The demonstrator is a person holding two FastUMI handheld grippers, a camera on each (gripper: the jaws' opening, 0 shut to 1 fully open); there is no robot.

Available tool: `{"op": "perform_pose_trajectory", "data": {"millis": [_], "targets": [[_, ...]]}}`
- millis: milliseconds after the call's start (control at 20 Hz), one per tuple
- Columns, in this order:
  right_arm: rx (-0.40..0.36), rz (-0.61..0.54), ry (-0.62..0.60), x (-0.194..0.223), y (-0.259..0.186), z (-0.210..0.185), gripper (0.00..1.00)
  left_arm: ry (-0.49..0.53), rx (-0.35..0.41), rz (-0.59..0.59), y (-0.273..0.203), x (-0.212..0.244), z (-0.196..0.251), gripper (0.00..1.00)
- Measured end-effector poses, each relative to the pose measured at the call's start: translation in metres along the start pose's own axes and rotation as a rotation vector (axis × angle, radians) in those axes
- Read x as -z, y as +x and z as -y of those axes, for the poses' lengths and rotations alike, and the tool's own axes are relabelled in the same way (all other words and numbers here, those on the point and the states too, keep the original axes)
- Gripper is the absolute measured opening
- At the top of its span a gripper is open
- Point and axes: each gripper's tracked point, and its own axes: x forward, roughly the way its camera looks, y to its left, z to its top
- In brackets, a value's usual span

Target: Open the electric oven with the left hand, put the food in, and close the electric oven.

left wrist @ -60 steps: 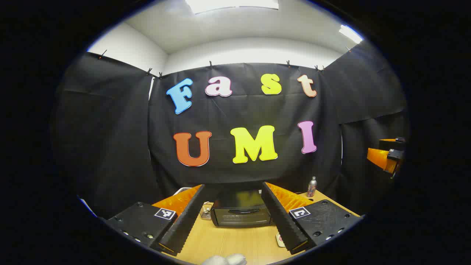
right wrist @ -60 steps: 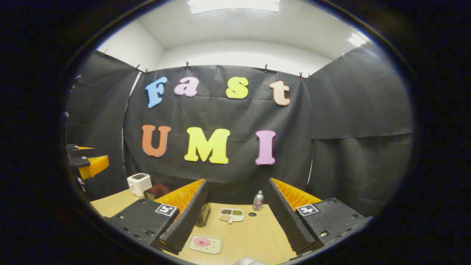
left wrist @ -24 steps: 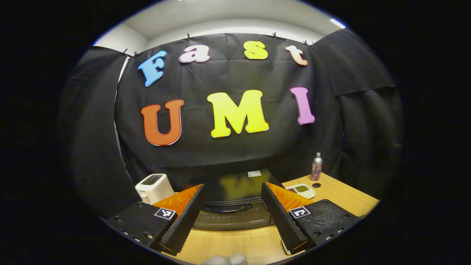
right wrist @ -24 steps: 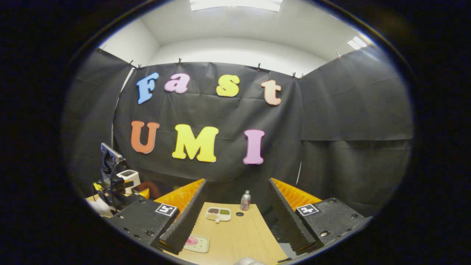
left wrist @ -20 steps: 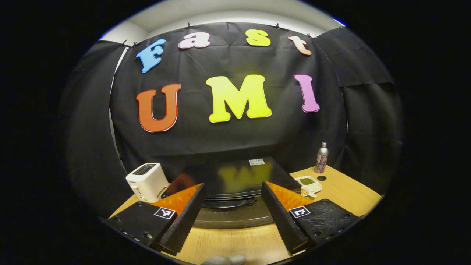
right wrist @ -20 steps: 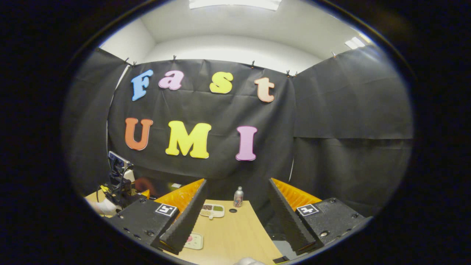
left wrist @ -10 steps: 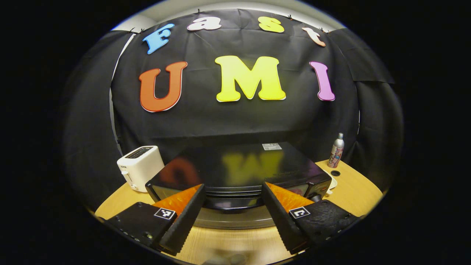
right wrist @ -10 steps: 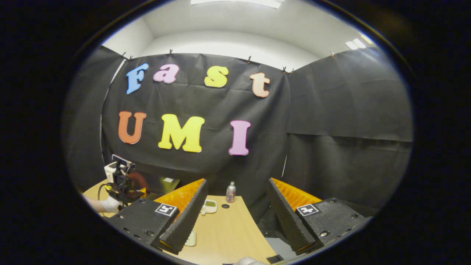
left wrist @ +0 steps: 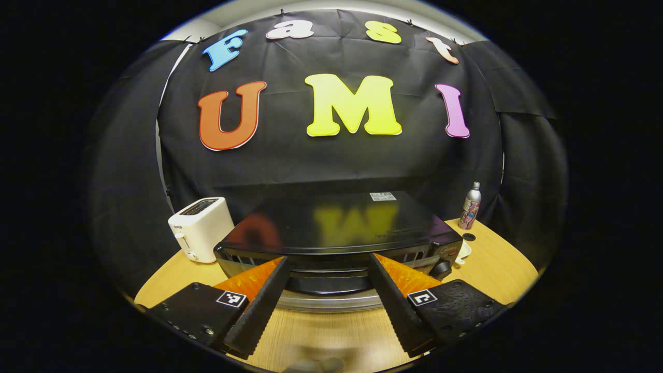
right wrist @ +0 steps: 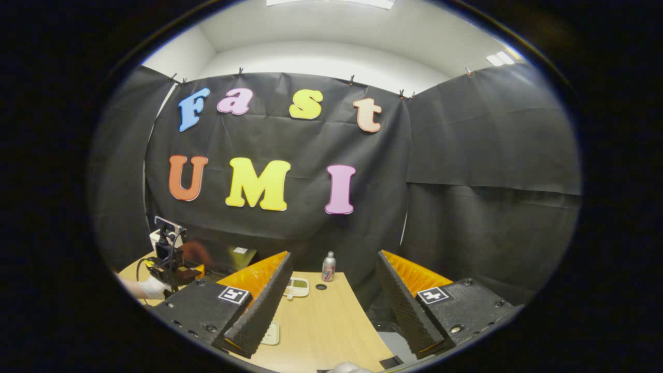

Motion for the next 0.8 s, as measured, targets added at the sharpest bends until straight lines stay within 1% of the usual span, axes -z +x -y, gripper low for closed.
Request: {"op": "perform_pose_trajectory", "data": {"millis": [250, 600, 800], "targets": [[-0.029, -0.004, 0.003, 0.003, -0.005, -0.010, 1.00, 0.003, 0.005, -0.021, -0.027, 0.020, 0.000, 0.97], [-0.052, 0.007, -0.050, 0.004, -0.020, -0.017, 1.00, 0.001, 0.011, -0.077, -0.056, 0.053, 0.000, 0.97], [-0.066, -0.021, -0.057, 0.013, -0.024, -0.024, 1.00, 0.001, 0.019, -0.119, -0.070, 0.076, 0.001, 0.97]]}}
